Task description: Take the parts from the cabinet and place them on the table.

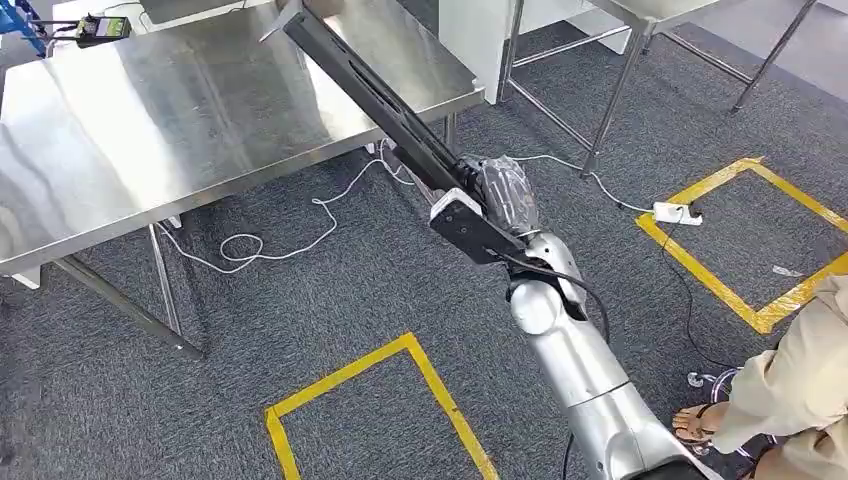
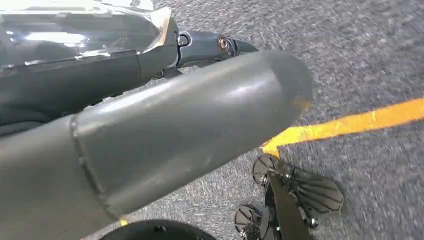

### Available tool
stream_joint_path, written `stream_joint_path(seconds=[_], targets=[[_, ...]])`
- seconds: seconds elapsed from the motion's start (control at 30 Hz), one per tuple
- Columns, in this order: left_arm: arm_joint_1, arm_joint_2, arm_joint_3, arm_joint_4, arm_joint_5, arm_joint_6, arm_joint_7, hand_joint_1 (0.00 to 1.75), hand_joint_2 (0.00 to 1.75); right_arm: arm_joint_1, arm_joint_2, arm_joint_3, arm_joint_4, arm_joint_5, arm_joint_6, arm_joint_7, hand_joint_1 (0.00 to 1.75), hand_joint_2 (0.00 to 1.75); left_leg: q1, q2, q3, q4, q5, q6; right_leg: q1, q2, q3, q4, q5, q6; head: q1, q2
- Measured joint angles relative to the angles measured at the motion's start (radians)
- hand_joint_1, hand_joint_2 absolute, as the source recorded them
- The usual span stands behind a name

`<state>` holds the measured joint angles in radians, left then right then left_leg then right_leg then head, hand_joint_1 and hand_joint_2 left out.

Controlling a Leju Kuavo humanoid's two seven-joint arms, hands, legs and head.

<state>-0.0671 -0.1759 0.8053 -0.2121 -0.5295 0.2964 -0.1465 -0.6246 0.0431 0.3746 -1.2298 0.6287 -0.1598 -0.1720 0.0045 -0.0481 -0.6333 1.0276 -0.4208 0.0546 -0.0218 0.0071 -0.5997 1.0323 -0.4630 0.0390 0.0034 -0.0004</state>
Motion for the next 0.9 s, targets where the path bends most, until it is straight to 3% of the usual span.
stream_joint_path(seconds=[0.2, 0.3, 0.33, 0.53, 0.9], targets=[[0.000, 0.000, 0.000, 0.000, -0.005, -0.003, -0.002, 0.00, 0.00, -0.012, -0.024, 0.000, 0.028, 0.013, -0.004, 0.001, 1.75, 1.75, 0.003, 0.005, 0.002, -0.003, 0.001, -0.005, 0.006, 0.001, 0.000, 0.000, -0.001, -0.005, 0.000, 0.000], [0.000, 0.000, 0.001, 0.000, -0.005, -0.004, -0.002, 0.00, 0.00, -0.011, -0.035, 0.000, 0.028, 0.049, -0.032, 0.012, 1.75, 1.75, 0.006, 0.006, 0.002, -0.004, 0.000, -0.033, 0.009, 0.001, 0.000, 0.001, -0.001, -0.006, 0.000, 0.000], [0.000, 0.000, 0.001, 0.000, -0.004, -0.004, -0.002, 0.00, 0.00, -0.011, -0.038, 0.000, 0.028, 0.063, -0.042, 0.016, 1.75, 1.75, 0.006, 0.006, 0.002, -0.004, -0.001, -0.035, 0.009, 0.001, 0.000, 0.001, -0.001, -0.006, 0.000, 0.000], [0.000, 0.000, 0.002, 0.000, -0.006, -0.002, -0.002, 0.00, 0.00, -0.011, -0.064, 0.001, 0.013, 0.139, -0.076, 0.047, 1.75, 1.75, 0.001, 0.006, 0.002, -0.003, -0.001, -0.035, 0.008, 0.001, 0.000, 0.000, -0.001, -0.006, 0.000, 0.000], [-0.001, 0.000, 0.002, 0.000, -0.015, -0.002, -0.003, 0.00, 0.00, -0.009, -0.101, -0.002, 0.008, 0.143, -0.074, 0.048, 1.75, 1.75, -0.006, 0.006, 0.001, -0.003, -0.001, -0.034, 0.001, 0.001, 0.001, -0.003, -0.001, -0.005, 0.000, 0.000]])
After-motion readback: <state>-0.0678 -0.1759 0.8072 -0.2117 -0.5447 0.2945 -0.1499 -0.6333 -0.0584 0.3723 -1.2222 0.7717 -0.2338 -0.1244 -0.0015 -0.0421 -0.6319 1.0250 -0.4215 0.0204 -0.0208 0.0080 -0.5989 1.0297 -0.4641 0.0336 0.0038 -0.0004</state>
